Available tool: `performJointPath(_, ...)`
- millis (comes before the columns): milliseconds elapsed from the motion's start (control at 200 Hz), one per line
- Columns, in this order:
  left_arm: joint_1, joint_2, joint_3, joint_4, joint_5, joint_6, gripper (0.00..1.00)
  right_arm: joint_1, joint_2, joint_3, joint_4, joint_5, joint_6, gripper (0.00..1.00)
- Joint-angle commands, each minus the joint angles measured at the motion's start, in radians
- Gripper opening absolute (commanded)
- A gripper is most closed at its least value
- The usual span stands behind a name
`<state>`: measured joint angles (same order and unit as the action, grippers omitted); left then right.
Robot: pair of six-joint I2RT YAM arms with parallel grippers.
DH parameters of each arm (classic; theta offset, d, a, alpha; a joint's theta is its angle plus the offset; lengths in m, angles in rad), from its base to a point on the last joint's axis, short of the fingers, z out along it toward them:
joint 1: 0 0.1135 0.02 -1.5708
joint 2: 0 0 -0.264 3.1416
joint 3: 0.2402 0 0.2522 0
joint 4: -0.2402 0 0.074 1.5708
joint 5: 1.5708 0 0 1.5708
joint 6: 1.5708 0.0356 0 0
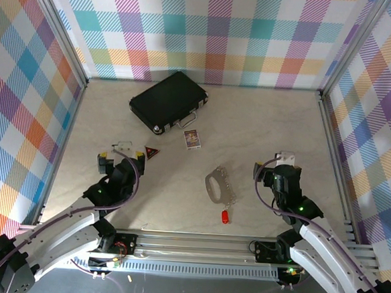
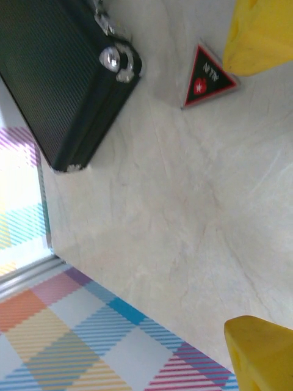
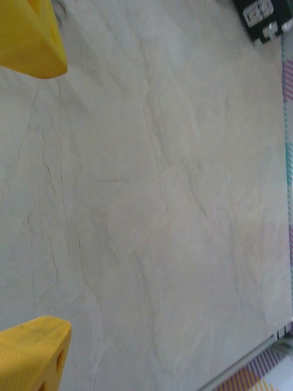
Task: Put the keys on the keyring
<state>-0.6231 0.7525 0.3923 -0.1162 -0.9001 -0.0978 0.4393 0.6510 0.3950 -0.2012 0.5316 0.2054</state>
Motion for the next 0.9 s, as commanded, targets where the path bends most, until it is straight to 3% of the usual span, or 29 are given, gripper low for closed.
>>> performJointPath(0, 0.035, -0.009, -0.060, 0.150, -0.064, 0.027, 1.00, -0.061, 0.014, -0.024, 0.108, 0.001, -0.046, 0.99)
performJointPath(175, 0.069, 0.012, -0.126, 0.256, -0.048, 0.060, 1.00, -0.115, 0.040, -0.058, 0.187, -0.046, -0.094, 0.99)
performJointPath(535, 0.120, 0.103, -0.181, 0.428, 0.016, 0.137, 1.00, -0.151, 0.069, -0.179, 0.336, -0.058, -0.124, 0.99)
performJointPath(715, 0.161, 0.143, -0.194, 0.525, 0.071, 0.159, 1.00, -0.154, 0.082, -0.207, 0.440, -0.125, -0.173, 0.99)
performJointPath(895, 0.197, 0.225, -0.204, 0.669, 0.106, 0.176, 1.00, -0.172, 0.201, -0.203, 0.582, -0.144, -0.188, 0.99)
